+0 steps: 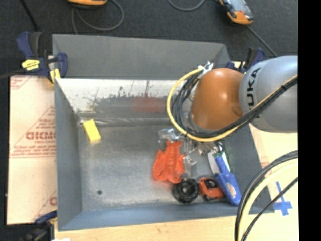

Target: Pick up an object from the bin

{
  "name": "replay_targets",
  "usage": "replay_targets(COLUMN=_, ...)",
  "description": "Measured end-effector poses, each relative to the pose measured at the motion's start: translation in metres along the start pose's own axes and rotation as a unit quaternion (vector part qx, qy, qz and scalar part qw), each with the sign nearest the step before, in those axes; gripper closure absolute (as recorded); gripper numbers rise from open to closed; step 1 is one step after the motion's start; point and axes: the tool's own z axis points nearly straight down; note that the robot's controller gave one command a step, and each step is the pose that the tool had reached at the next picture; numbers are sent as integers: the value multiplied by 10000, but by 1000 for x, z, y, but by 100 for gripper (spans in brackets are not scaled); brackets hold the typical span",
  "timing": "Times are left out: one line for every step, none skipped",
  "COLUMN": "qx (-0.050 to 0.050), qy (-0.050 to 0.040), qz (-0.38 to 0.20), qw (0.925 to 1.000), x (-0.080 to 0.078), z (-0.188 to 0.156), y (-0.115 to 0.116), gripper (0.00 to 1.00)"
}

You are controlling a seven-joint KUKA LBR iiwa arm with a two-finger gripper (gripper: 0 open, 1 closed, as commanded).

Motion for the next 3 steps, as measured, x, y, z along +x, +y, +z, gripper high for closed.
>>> replay_targets(qx=14, qy=-23, qz=-764, qw=9971, x=-19, z=35, y=-2, gripper=0)
replay_targets(qx=9, qy=-2, qz=-906, qw=9959, x=-28, z=56, y=-5, gripper=0)
replay_targets(qx=-12, qy=-11, qz=-2237, qw=9747, x=-43, z=40, y=-18, gripper=100)
